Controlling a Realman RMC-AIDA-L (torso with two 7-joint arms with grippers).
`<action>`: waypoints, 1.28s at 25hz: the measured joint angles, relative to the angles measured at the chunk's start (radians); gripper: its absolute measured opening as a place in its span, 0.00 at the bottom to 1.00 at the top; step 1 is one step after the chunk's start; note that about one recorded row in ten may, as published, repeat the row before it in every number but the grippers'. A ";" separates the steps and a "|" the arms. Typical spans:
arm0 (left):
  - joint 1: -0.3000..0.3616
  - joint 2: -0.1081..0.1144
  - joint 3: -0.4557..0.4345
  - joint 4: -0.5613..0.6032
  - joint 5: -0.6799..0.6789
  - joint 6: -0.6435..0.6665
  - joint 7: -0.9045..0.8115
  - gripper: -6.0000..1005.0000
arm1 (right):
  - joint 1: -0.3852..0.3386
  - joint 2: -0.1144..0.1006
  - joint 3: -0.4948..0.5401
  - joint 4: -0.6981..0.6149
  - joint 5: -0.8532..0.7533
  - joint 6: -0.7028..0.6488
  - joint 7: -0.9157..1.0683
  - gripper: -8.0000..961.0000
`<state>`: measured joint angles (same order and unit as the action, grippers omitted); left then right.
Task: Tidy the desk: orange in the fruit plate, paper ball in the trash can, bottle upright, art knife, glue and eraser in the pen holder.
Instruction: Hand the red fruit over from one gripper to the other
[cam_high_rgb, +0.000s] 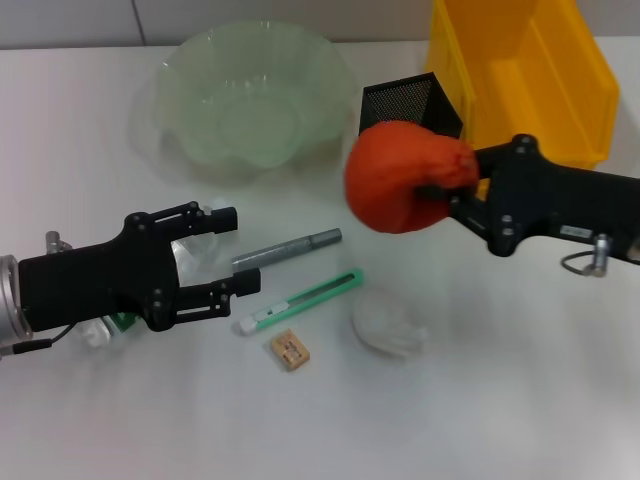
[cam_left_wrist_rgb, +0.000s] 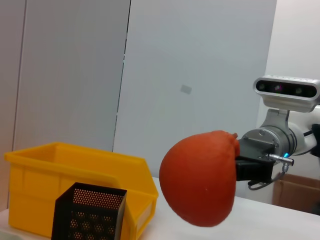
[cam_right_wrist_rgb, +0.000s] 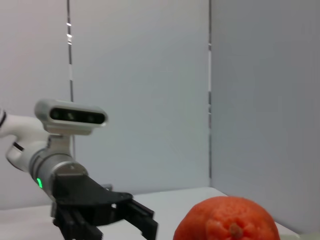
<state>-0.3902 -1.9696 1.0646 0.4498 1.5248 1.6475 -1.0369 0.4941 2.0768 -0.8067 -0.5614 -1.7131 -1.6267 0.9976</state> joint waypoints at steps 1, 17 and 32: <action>0.000 0.000 0.000 0.000 0.000 0.000 0.000 0.63 | 0.025 0.000 -0.001 0.037 -0.001 -0.001 -0.018 0.04; 0.000 0.000 0.000 0.000 0.000 -0.008 0.000 0.62 | 0.150 0.005 -0.040 0.216 -0.004 0.001 -0.110 0.04; -0.015 -0.019 -0.022 0.004 0.000 -0.010 0.018 0.61 | 0.136 0.005 -0.039 0.219 -0.001 -0.002 -0.111 0.04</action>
<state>-0.4049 -1.9891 1.0427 0.4535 1.5249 1.6379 -1.0188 0.6302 2.0816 -0.8454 -0.3423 -1.7144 -1.6290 0.8867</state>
